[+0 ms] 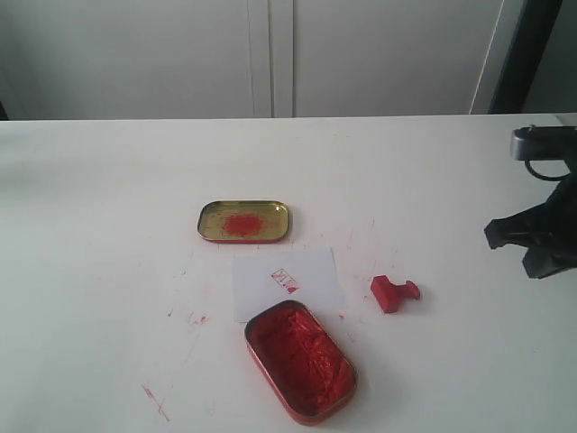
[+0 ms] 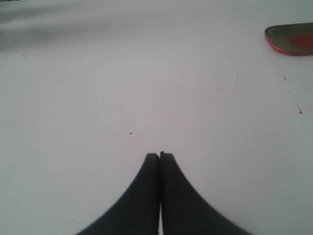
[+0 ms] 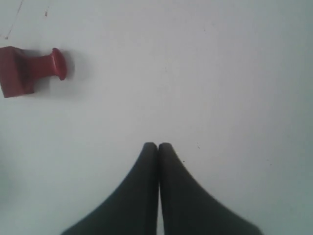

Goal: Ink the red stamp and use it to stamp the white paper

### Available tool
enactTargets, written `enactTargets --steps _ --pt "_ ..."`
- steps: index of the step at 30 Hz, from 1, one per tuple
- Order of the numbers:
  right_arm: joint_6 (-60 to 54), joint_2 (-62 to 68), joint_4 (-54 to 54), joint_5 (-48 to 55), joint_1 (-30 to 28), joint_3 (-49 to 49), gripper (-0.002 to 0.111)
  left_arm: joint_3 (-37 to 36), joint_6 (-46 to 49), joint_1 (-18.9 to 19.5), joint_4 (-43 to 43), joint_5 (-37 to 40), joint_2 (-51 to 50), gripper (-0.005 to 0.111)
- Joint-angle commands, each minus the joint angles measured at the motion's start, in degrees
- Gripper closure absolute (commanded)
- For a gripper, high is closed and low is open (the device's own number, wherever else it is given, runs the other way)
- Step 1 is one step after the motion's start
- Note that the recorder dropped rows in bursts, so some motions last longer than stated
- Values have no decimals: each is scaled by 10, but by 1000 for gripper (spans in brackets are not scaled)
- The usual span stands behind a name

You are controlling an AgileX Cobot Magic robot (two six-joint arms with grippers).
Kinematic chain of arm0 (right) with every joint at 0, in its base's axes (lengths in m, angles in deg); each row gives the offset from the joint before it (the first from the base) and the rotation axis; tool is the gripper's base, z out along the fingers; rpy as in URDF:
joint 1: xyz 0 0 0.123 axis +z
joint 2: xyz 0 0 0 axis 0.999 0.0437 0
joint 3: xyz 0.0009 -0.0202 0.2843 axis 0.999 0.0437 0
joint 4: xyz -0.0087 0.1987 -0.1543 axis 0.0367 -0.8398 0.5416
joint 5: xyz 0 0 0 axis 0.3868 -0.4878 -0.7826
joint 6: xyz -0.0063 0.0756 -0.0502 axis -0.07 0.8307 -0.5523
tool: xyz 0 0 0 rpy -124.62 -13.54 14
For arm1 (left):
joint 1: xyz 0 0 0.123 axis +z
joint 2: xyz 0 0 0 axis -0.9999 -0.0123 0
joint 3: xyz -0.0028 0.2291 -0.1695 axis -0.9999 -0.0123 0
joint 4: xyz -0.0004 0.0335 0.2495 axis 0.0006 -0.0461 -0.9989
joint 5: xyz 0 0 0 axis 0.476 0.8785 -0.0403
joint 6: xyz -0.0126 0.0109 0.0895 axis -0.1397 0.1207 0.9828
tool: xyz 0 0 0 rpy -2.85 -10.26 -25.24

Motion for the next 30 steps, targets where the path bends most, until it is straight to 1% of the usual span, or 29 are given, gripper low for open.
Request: enactTargets --steps 1,5,23,30 --pt "2 -65 13 -11 -4 30 108 -3 0 0 -1 -1 1 107" --pt "12 -146 34 -21 -4 58 108 -3 0 0 -1 -1 1 107" --pt "13 -431 34 -113 -4 188 108 -3 0 0 -1 -1 1 107" --pt "13 -549 34 -116 -4 226 108 -3 0 0 -1 -1 1 107"
